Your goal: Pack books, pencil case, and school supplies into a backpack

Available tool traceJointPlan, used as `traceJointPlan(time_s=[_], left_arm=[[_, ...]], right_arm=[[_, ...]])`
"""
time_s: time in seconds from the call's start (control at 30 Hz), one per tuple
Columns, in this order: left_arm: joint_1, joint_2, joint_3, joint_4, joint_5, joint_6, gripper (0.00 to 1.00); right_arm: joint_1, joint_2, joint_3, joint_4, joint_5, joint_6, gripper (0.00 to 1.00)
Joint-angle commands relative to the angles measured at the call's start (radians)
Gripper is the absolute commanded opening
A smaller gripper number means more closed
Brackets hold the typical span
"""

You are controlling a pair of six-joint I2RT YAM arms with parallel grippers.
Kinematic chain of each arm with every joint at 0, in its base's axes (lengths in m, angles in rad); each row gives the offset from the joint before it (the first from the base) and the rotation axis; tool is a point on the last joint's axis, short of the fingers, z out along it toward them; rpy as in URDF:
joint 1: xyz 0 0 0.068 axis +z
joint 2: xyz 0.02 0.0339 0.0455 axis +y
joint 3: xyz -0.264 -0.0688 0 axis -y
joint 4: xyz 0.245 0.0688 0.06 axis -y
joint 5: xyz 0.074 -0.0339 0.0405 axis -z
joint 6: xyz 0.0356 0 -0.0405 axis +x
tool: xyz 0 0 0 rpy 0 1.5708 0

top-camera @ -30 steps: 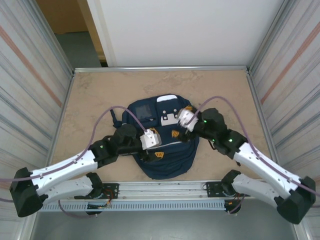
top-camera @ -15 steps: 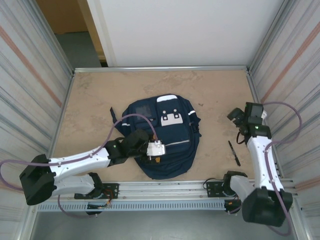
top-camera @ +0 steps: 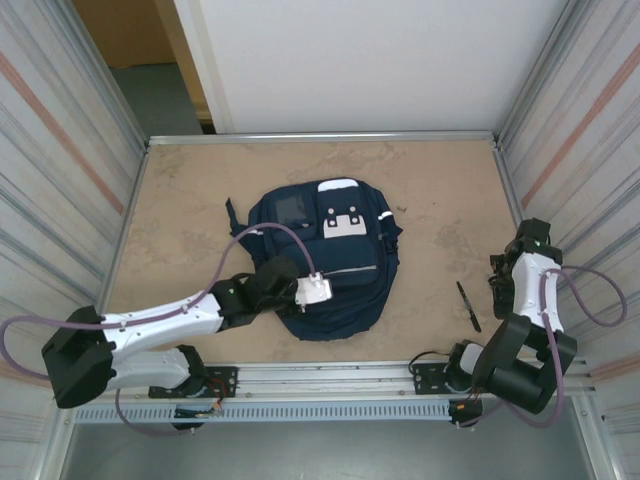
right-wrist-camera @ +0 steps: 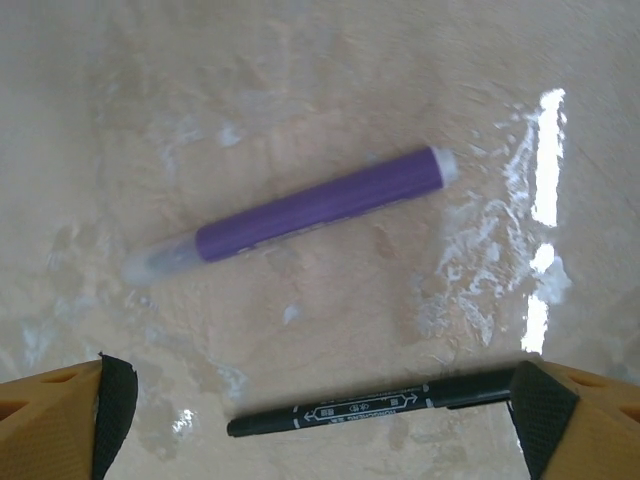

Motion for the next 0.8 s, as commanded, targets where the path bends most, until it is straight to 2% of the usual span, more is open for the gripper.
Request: traceJointPlan(time_s=[0.0, 0.27, 0.4, 0.43, 0.47, 0.5, 0.63, 0.67, 0.73, 0.77], left_arm=[[0.007, -0.047, 0.044, -0.014, 0.046, -0.029, 0.14], [0.021, -0.037, 0.105, -0.137, 0.046, -0.071, 0.00], [0.022, -0.054, 0.116, -0.147, 0.078, -0.064, 0.01], [0.022, -0.057, 0.112, -0.141, 0.104, -0.053, 0.12], [0.022, -0.060, 0.102, -0.129, 0.132, -0.044, 0.30], [0.022, -0.063, 0.094, -0.114, 0.142, -0.046, 0.39], [0.022, -0.064, 0.080, -0.117, 0.136, -0.053, 0.47], [0.022, -0.061, 0.077, -0.119, 0.128, -0.051, 0.49], [0.022, -0.058, 0.060, -0.101, 0.107, -0.039, 0.55], [0.022, -0.053, 0.050, -0.088, 0.095, -0.030, 0.56]], right_arm=[[-0.039, 0.051, 0.063, -0.031, -0.031, 0.165, 0.96], [-0.128, 0.316, 0.108, 0.065, -0.130, 0.218, 0.91], [-0.137, 0.456, 0.133, 0.084, -0.155, 0.218, 0.87], [-0.137, 0.478, 0.132, 0.103, -0.159, 0.215, 0.84], [-0.137, 0.497, 0.132, 0.117, -0.163, 0.215, 0.83], [-0.137, 0.511, 0.135, 0.124, -0.164, 0.209, 0.81], [-0.131, 0.524, 0.123, 0.149, -0.156, 0.208, 0.62], [-0.128, 0.524, 0.116, 0.155, -0.157, 0.207, 0.60], [-0.121, 0.519, 0.110, 0.165, -0.157, 0.204, 0.43], [-0.116, 0.514, 0.110, 0.165, -0.154, 0.199, 0.31]])
